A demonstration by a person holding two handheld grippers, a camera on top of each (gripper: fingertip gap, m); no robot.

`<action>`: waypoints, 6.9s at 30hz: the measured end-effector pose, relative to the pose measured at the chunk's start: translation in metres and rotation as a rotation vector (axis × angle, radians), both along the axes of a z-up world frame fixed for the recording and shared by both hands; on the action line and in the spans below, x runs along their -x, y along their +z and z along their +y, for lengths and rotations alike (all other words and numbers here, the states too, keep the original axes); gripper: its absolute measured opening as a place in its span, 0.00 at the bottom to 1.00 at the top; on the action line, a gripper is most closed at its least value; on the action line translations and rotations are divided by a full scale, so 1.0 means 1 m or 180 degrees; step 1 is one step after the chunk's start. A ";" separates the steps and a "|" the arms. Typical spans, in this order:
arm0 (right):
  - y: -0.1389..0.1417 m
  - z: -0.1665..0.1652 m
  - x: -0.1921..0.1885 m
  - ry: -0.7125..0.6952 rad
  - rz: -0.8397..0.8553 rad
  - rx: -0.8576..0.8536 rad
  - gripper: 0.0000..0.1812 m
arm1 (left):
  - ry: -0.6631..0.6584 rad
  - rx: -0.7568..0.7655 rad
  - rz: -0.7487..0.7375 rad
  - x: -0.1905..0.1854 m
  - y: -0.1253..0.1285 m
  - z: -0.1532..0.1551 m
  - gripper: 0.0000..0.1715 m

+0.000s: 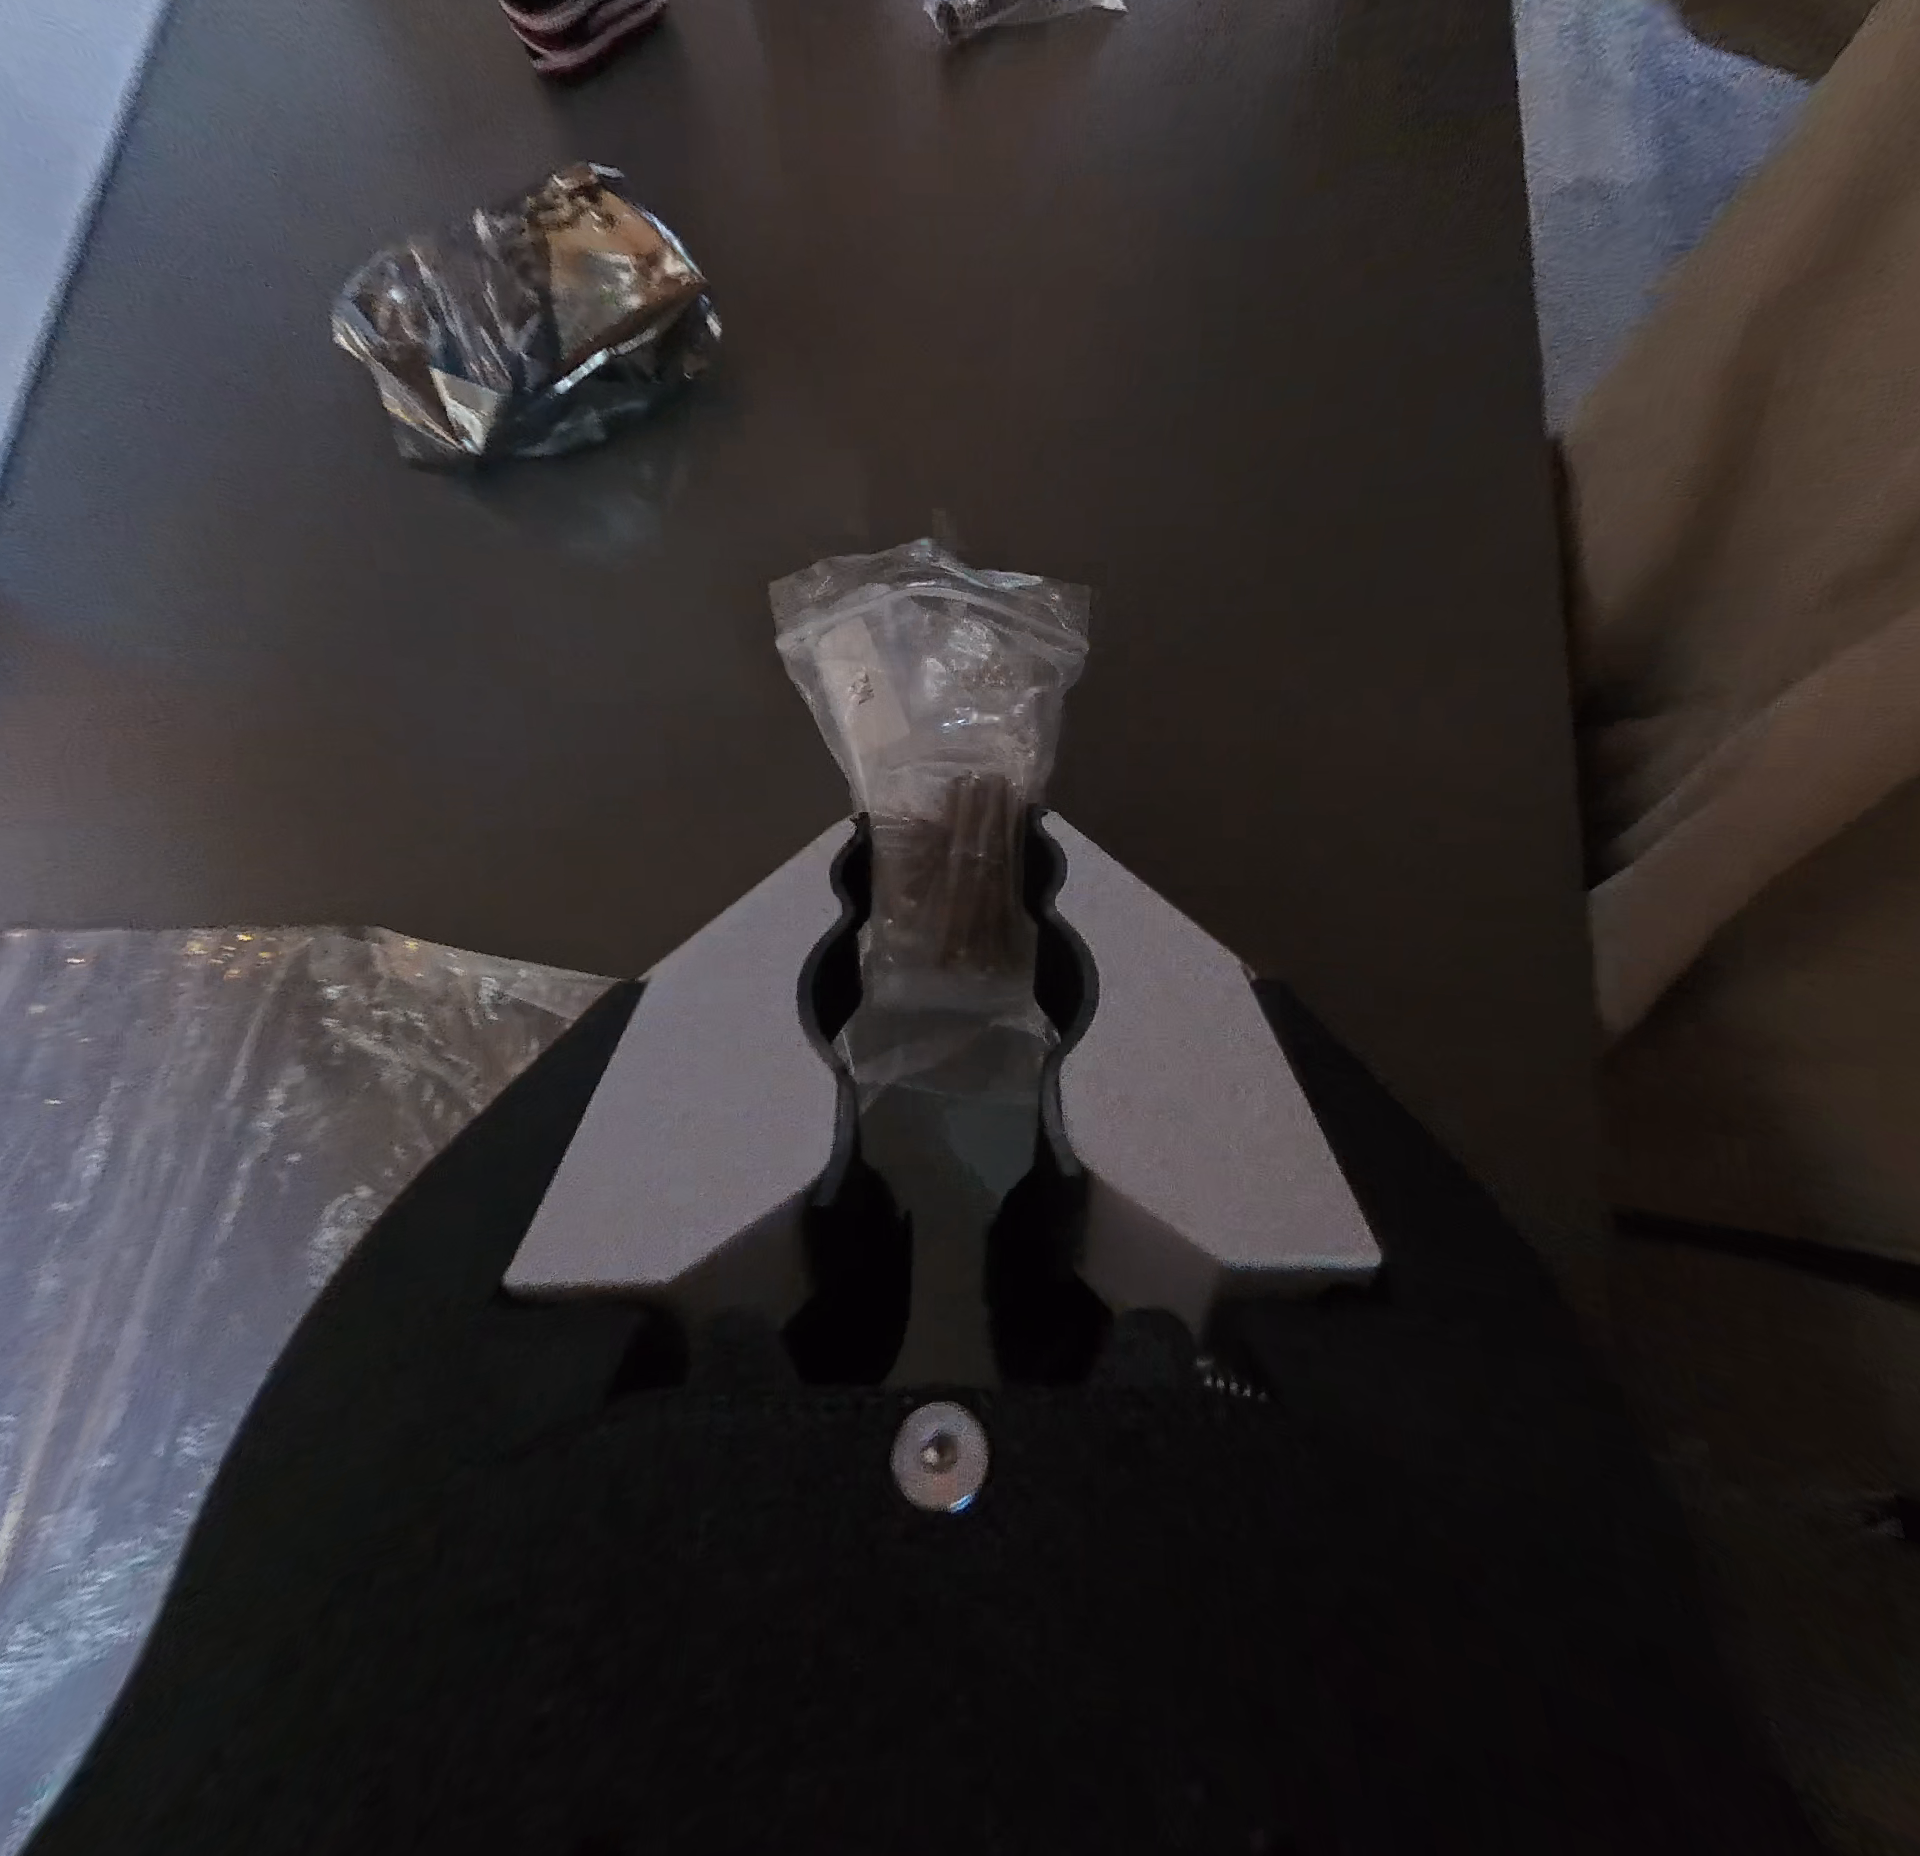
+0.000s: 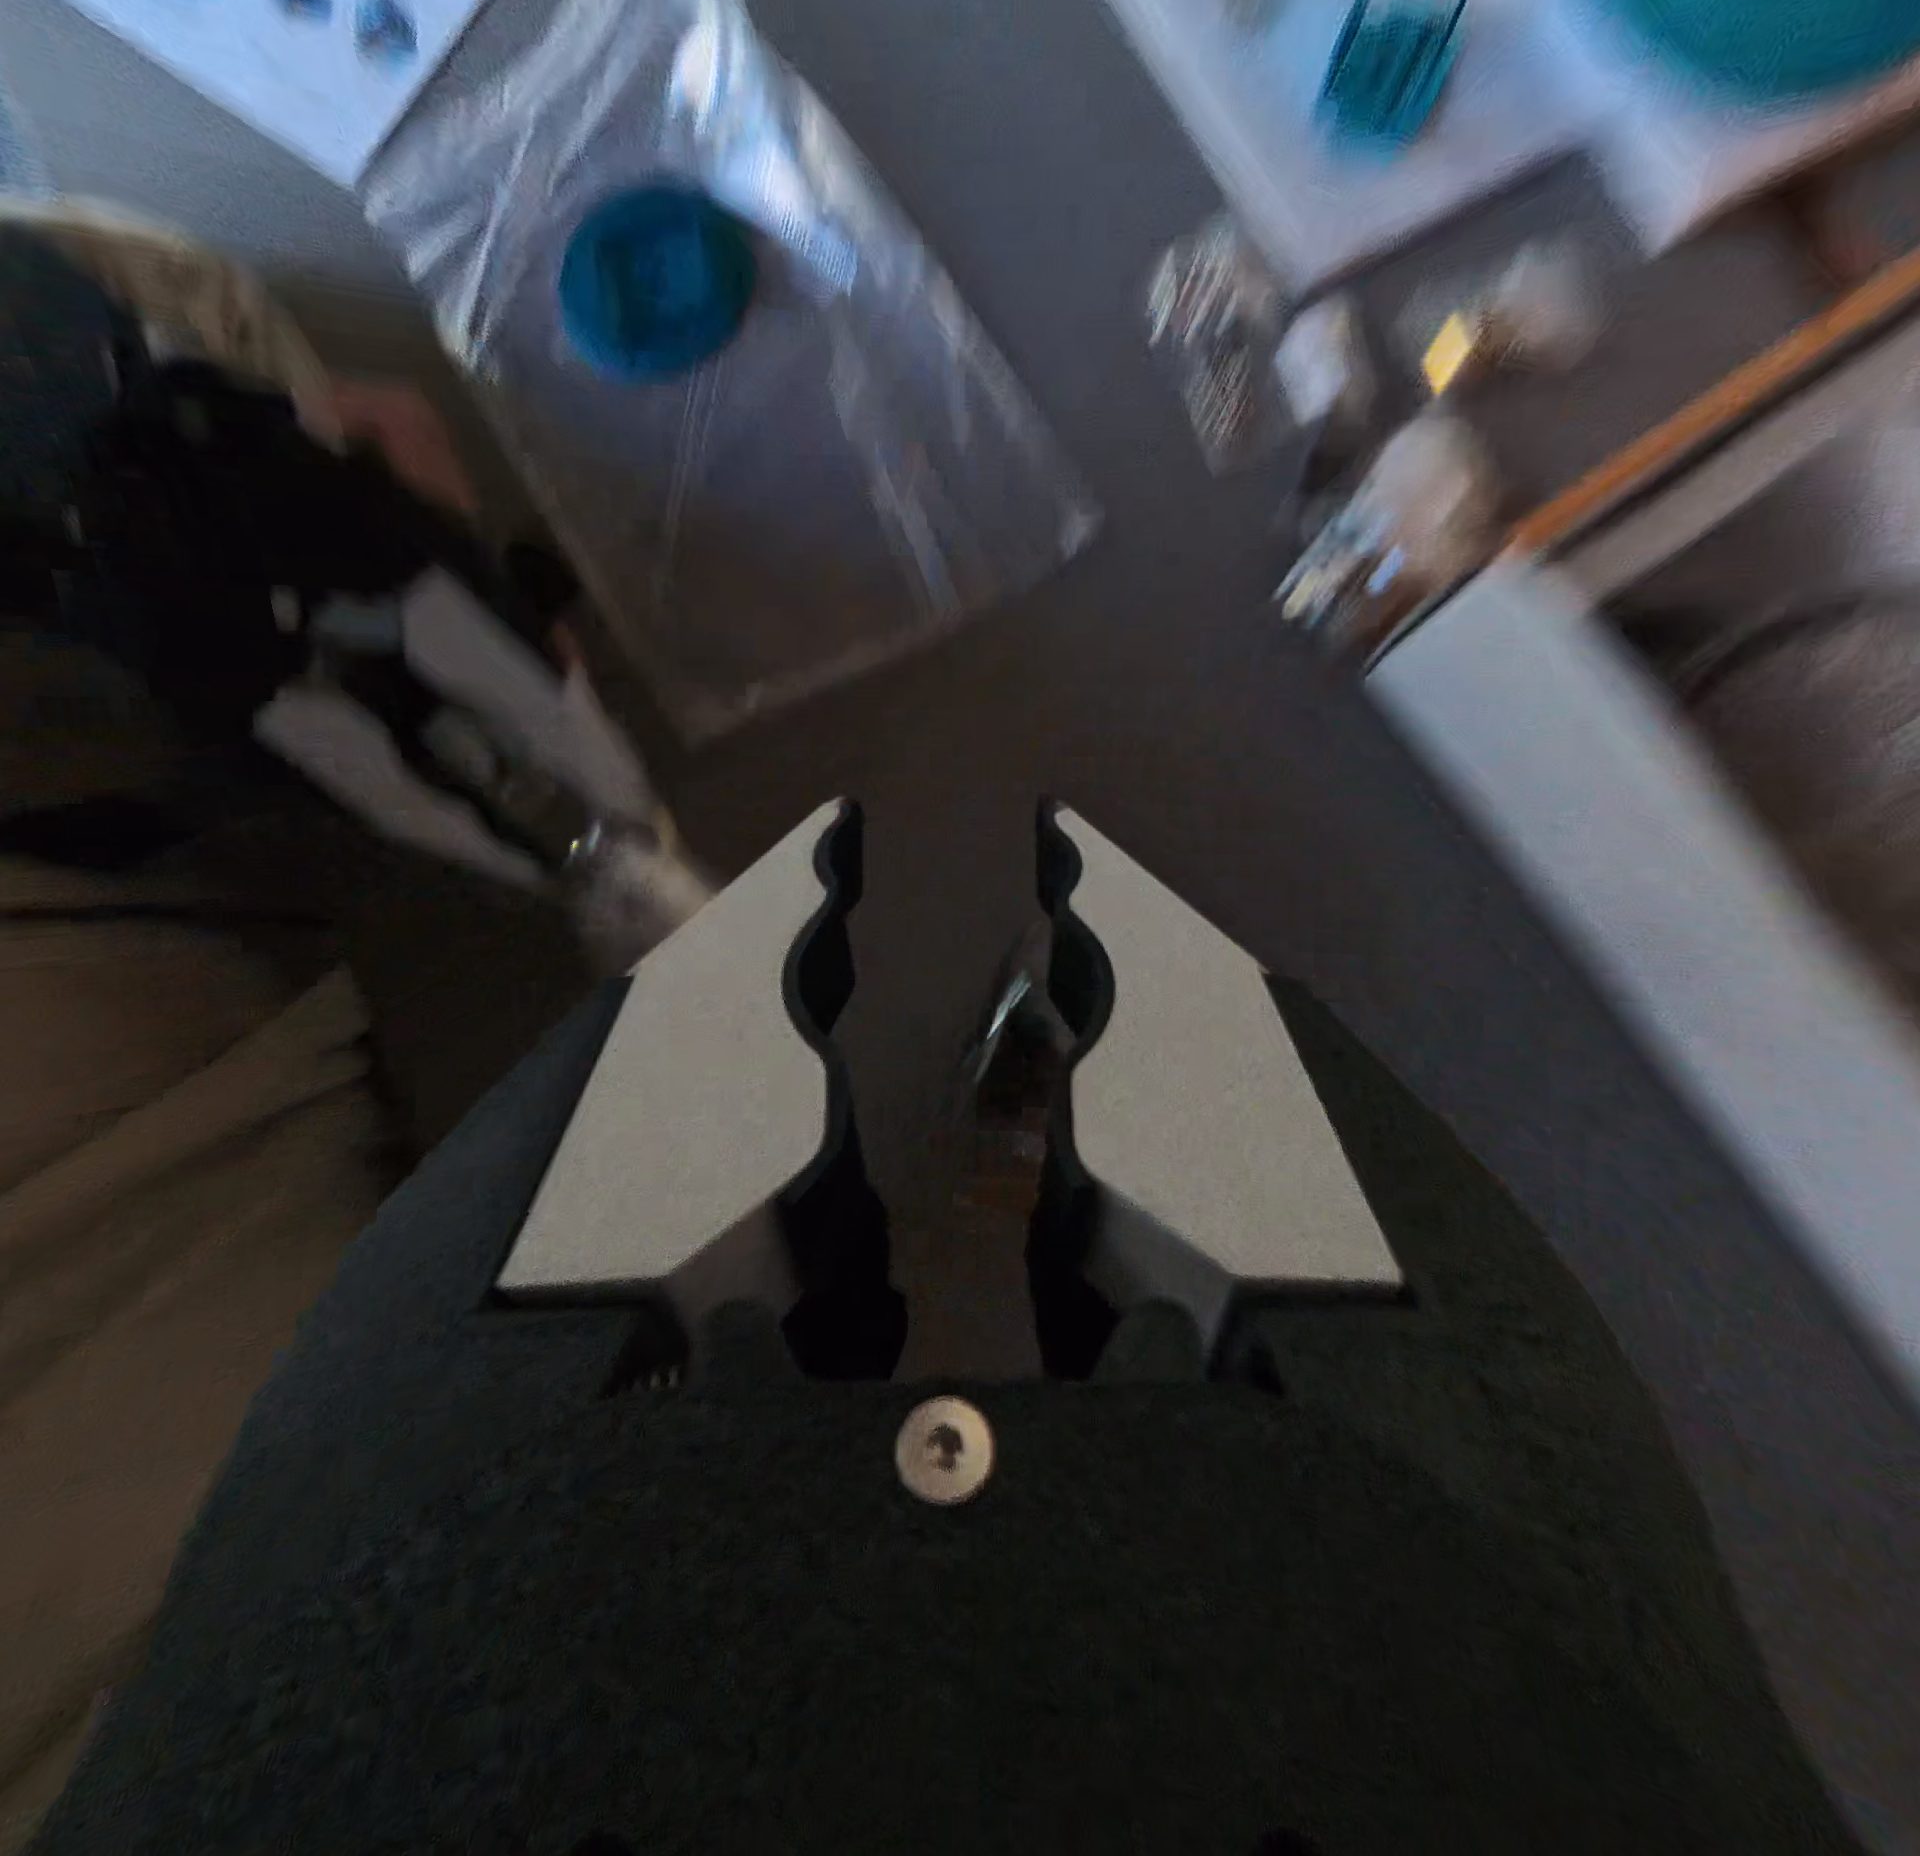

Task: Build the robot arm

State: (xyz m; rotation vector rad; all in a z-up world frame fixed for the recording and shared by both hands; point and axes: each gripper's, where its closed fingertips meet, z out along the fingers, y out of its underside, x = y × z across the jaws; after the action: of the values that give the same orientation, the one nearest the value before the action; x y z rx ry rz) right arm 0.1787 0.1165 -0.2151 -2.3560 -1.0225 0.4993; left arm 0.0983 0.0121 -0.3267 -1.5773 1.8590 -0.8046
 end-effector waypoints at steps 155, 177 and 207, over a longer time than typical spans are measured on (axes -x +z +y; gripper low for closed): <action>-0.005 -0.059 0.011 -0.0231 0.2625 -0.1014 0.10 | 0.0675 0.2194 -0.1910 -0.052 0.101 0.040 0.05; -0.019 -0.050 0.032 -0.0322 0.3468 -0.0031 0.03 | 0.0832 0.2768 -0.2049 -0.027 0.093 0.061 0.00; -0.056 -0.030 -0.014 -0.1151 0.2936 -0.0104 0.00 | 0.0810 -0.1273 0.0180 -0.027 0.002 0.061 0.00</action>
State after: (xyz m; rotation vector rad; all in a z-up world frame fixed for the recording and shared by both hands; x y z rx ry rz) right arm 0.1928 0.0868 -0.2707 -1.8491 -0.1718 1.2313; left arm 0.1255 0.0731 -0.3244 -1.5418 1.6818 -0.2574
